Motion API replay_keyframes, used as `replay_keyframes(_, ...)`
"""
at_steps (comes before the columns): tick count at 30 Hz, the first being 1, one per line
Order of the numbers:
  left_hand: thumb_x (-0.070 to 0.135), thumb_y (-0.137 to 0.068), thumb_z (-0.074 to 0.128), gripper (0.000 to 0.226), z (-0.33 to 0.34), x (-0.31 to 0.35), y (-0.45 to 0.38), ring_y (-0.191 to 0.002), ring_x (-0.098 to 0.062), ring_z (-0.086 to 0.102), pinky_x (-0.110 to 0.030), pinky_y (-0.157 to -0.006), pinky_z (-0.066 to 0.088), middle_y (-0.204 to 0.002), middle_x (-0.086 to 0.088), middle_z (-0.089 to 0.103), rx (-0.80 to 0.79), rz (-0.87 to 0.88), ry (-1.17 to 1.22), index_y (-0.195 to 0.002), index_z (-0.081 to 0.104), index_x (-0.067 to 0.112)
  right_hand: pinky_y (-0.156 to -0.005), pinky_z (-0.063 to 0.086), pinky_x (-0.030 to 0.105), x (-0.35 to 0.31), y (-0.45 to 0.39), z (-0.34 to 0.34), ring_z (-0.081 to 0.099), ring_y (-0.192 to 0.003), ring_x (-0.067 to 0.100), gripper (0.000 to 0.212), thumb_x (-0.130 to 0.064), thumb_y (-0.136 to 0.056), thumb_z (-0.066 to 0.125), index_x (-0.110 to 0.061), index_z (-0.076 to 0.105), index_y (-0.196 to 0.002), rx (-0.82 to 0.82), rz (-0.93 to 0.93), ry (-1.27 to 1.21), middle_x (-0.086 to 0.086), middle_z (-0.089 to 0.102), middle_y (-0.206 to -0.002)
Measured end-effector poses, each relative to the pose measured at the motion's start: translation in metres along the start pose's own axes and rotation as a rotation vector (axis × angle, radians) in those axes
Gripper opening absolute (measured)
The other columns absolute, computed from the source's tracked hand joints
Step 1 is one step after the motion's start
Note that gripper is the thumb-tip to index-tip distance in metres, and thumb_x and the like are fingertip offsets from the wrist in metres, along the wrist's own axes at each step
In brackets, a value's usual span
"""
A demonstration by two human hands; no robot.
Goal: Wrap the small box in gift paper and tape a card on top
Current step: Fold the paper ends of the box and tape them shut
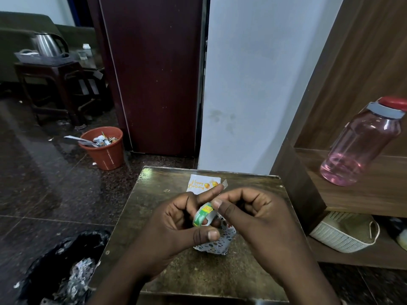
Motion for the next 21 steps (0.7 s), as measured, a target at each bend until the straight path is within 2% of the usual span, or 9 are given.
replay_keyframes(3,0.002,-0.073,0.085,0.041,0.000,-0.001,-0.001,-0.135,-0.023,0.058,-0.031,-0.090,0.056,-0.138,-0.011,0.067,0.006,0.013,0.065,-0.077,0.044,-0.001,-0.062,0.052,0.017,0.000,0.001,0.004,0.070,-0.067,0.009,0.013,-0.016,-0.092,0.072,-0.020,0.078,-0.081,0.003,-0.030,-0.005,0.002,0.076,-0.074)
replay_keyframes(6,0.010,-0.070,0.093,0.052,-0.001,-0.002,-0.001,-0.106,-0.016,0.071,-0.026,-0.079,0.057,-0.109,-0.011,0.075,0.010,0.026,0.129,-0.075,0.042,-0.001,-0.064,0.056,0.031,0.002,0.000,0.011,0.070,-0.071,0.026,0.010,-0.017,-0.092,0.072,-0.020,0.077,-0.084,0.008,-0.080,-0.037,0.007,0.076,-0.077)
replay_keyframes(8,0.006,-0.071,0.090,0.047,-0.002,-0.001,-0.001,-0.114,-0.024,0.069,-0.028,-0.081,0.057,-0.120,-0.016,0.073,0.021,0.032,0.144,-0.074,0.043,0.001,-0.064,0.055,0.033,0.003,0.000,0.012,0.068,-0.071,0.029,0.012,-0.015,-0.092,0.072,-0.022,0.076,-0.083,0.008,-0.117,-0.036,0.007,0.075,-0.078)
replay_keyframes(10,0.000,-0.074,0.084,0.035,-0.001,0.002,-0.001,-0.118,-0.029,0.068,-0.030,-0.081,0.057,-0.131,-0.017,0.069,0.003,0.039,0.166,-0.072,0.049,0.009,-0.064,0.055,0.030,0.001,0.001,0.012,0.067,-0.070,0.022,0.018,-0.010,-0.092,0.073,-0.023,0.076,-0.080,-0.003,-0.152,-0.070,0.004,0.076,-0.080)
replay_keyframes(13,0.008,-0.070,0.092,0.037,0.000,0.003,-0.001,-0.098,-0.018,0.073,-0.027,-0.076,0.058,-0.105,-0.009,0.076,-0.001,0.059,0.182,-0.072,0.056,0.014,-0.067,0.058,0.033,-0.001,0.002,0.014,0.070,-0.077,0.025,0.013,-0.009,-0.090,0.072,-0.018,0.074,-0.081,-0.049,-0.183,-0.119,0.008,0.077,-0.091)
replay_keyframes(16,0.017,-0.068,0.095,0.041,0.002,0.004,-0.003,-0.113,-0.030,0.071,-0.033,-0.082,0.058,-0.133,-0.017,0.068,0.042,0.085,0.155,-0.071,0.053,0.016,-0.064,0.053,0.032,0.004,0.000,0.013,0.064,-0.070,0.020,0.008,-0.016,-0.088,0.072,-0.017,0.074,-0.080,-0.035,-0.182,-0.112,0.008,0.075,-0.084)
replay_keyframes(17,0.019,-0.068,0.094,0.044,0.002,0.005,-0.003,-0.112,-0.035,0.070,-0.036,-0.083,0.058,-0.140,-0.016,0.064,0.054,0.099,0.140,-0.071,0.051,0.016,-0.061,0.051,0.035,0.006,-0.001,0.013,0.061,-0.066,0.020,0.007,-0.019,-0.087,0.072,-0.016,0.074,-0.080,-0.023,-0.159,-0.114,0.011,0.073,-0.079)
replay_keyframes(19,0.023,-0.068,0.094,0.044,0.002,0.006,-0.004,-0.104,-0.039,0.070,-0.041,-0.081,0.058,-0.145,-0.013,0.061,0.085,0.123,0.118,-0.071,0.050,0.018,-0.053,0.047,0.038,0.014,-0.004,0.015,0.054,-0.057,0.024,0.011,-0.024,-0.085,0.073,-0.013,0.074,-0.080,-0.002,-0.078,-0.165,0.019,0.067,-0.074)
replay_keyframes(21,0.025,-0.065,0.096,0.042,0.001,0.005,-0.004,-0.116,-0.037,0.068,-0.040,-0.083,0.058,-0.145,-0.010,0.062,0.134,0.131,0.098,-0.071,0.055,0.021,-0.048,0.043,0.034,0.019,-0.006,0.017,0.049,-0.053,0.027,0.013,-0.023,-0.086,0.075,-0.012,0.074,-0.080,0.012,-0.012,-0.217,0.017,0.065,-0.071)
Point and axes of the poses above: each hand's wrist, its own y-axis away from the middle knuckle, its own z-axis out of the palm, x = y × z, the point moved 4 cm from there along -y, towards the middle knuckle
